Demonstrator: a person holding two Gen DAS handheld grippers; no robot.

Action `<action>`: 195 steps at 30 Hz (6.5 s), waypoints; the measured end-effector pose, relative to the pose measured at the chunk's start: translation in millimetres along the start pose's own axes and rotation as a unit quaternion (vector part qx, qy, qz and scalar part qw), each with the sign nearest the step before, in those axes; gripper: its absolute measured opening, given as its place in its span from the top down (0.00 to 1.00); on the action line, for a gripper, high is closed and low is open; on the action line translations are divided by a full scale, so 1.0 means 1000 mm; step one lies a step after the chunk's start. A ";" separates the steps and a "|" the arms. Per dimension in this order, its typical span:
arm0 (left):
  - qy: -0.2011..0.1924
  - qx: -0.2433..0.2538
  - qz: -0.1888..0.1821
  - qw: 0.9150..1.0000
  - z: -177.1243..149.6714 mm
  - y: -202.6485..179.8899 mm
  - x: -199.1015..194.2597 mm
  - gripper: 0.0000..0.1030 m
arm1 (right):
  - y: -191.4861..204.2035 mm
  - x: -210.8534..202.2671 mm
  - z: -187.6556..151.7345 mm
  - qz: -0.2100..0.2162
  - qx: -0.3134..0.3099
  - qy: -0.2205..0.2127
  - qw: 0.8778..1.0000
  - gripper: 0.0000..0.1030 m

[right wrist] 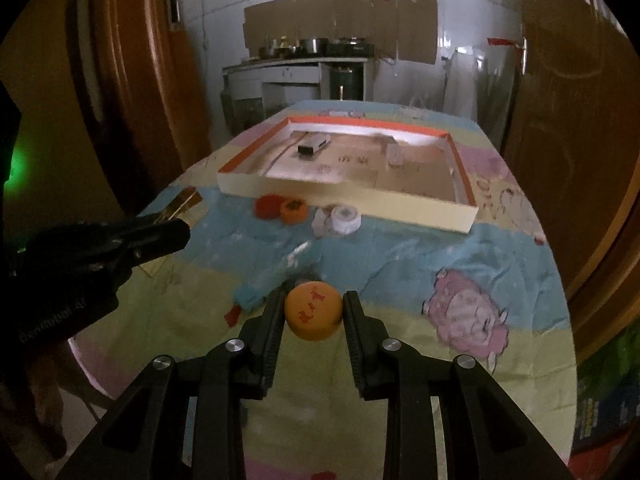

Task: Organize rigid objects
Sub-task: 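Carry the gold lipstick and orange ball over the cardboard tray with both tools, then lower and release the gold lipstick with the left tool while the right tool releases the orange ball, then withdraw both open tools from the tray back toward the loose items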

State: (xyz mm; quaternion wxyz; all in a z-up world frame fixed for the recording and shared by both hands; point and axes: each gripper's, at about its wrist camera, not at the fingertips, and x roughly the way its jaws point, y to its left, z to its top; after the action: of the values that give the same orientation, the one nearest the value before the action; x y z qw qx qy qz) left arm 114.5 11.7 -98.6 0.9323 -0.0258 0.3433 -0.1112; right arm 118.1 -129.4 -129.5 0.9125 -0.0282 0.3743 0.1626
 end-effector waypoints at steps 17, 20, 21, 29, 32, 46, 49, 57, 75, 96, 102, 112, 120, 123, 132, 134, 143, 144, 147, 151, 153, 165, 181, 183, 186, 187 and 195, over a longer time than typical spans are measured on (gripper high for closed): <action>-0.022 0.001 0.014 1.000 0.055 -0.003 0.013 0.82 | -0.020 -0.006 0.058 -0.009 -0.011 -0.036 0.999 0.71; -0.018 0.002 0.011 1.000 0.068 -0.003 0.021 0.82 | -0.025 -0.004 0.069 -0.011 -0.012 -0.037 0.999 0.71; -0.013 0.005 0.010 1.000 0.073 -0.003 0.025 0.82 | -0.027 -0.003 0.073 -0.012 -0.012 -0.037 0.999 0.71; 0.018 0.022 0.016 0.999 0.095 -0.002 0.057 0.82 | -0.048 0.012 0.103 -0.007 -0.001 -0.029 1.000 0.70; 0.029 0.019 0.013 0.999 0.102 -0.001 0.068 0.82 | -0.053 0.019 0.112 -0.003 0.004 -0.022 1.000 0.71; 0.074 -0.021 0.002 0.997 0.128 0.015 0.122 0.82 | -0.089 0.067 0.146 -0.008 0.045 0.011 0.999 0.71; 0.088 -0.017 -0.003 0.996 0.129 0.014 0.133 0.82 | -0.098 0.078 0.149 -0.007 0.054 0.016 0.998 0.71; 0.114 -0.021 -0.009 0.993 0.128 0.011 0.160 0.82 | -0.112 0.106 0.150 -0.017 0.061 0.036 0.997 0.71; 0.139 -0.027 0.002 0.990 0.119 0.012 0.210 0.82 | -0.132 0.154 0.144 -0.023 0.081 0.066 0.994 0.70; 0.123 -0.020 -0.003 0.992 0.112 0.013 0.217 0.61 | -0.130 0.180 0.129 -0.045 0.052 0.076 0.995 0.70; 0.119 -0.023 -0.001 0.993 0.111 0.015 0.212 0.54 | -0.130 0.178 0.127 -0.045 0.049 0.074 0.995 0.66; 0.092 -0.016 0.022 0.995 0.114 0.016 0.190 0.54 | -0.125 0.171 0.124 -0.053 0.040 0.069 0.995 0.62; 0.068 -0.009 0.049 0.996 0.113 0.015 0.166 0.54 | -0.124 0.152 0.123 -0.057 0.049 0.052 0.996 0.62; 0.065 -0.009 0.051 0.997 0.113 0.016 0.159 0.54 | -0.122 0.145 0.122 -0.056 0.050 0.048 0.996 0.62; 0.059 -0.008 0.048 0.997 0.106 0.014 0.139 0.54 | -0.112 0.121 0.115 -0.051 0.050 0.037 0.997 0.62; 0.058 -0.009 0.047 0.997 0.104 0.013 0.135 0.54 | -0.108 0.115 0.113 -0.049 0.049 0.033 0.997 0.62; 0.037 -0.007 0.048 0.998 0.094 0.009 0.105 0.54 | -0.090 0.088 0.100 -0.046 0.042 0.017 0.998 0.62; 0.033 -0.005 0.050 0.998 0.093 0.009 0.101 0.54 | -0.088 0.085 0.099 -0.045 0.041 0.015 0.998 0.62; 0.024 -0.003 0.052 0.998 0.090 0.006 0.091 0.54 | -0.081 0.075 0.095 -0.047 0.036 0.009 0.998 0.62; 0.018 0.006 0.052 0.998 0.086 0.000 0.080 0.54 | -0.071 0.063 0.089 -0.044 0.032 0.003 0.999 0.62; 0.014 0.011 0.052 0.998 0.083 -0.003 0.075 0.54 | -0.066 0.056 0.085 -0.038 0.032 0.001 0.999 0.62; -0.014 0.001 0.054 0.998 0.055 -0.001 0.032 0.54 | -0.044 0.016 0.054 -0.016 0.038 -0.008 0.999 0.62; -0.029 0.007 0.064 0.998 0.003 -0.001 -0.007 0.54 | -0.006 -0.028 0.001 0.008 0.015 -0.019 1.000 0.62; -0.035 0.007 0.067 0.997 -0.002 -0.001 -0.013 0.54 | -0.001 -0.031 -0.003 0.009 0.010 -0.020 1.000 0.62; -0.044 0.005 0.071 0.996 -0.008 0.001 -0.019 0.54 | 0.006 -0.035 -0.012 0.020 0.002 -0.016 1.000 0.59; -0.047 0.002 0.071 0.996 -0.011 0.002 -0.022 0.54 | 0.010 -0.035 -0.017 0.024 -0.002 -0.012 1.000 0.50; -0.044 -0.013 0.073 0.996 -0.022 0.015 -0.022 0.54 | 0.042 -0.022 -0.052 0.046 -0.054 0.007 0.997 0.45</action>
State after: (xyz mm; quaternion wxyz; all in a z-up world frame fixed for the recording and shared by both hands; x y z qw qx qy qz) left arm 87.0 32.2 -103.1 0.9518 -0.0180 0.3039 -0.0372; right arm 55.1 -104.9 -148.8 0.8985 -0.0616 0.3725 0.2238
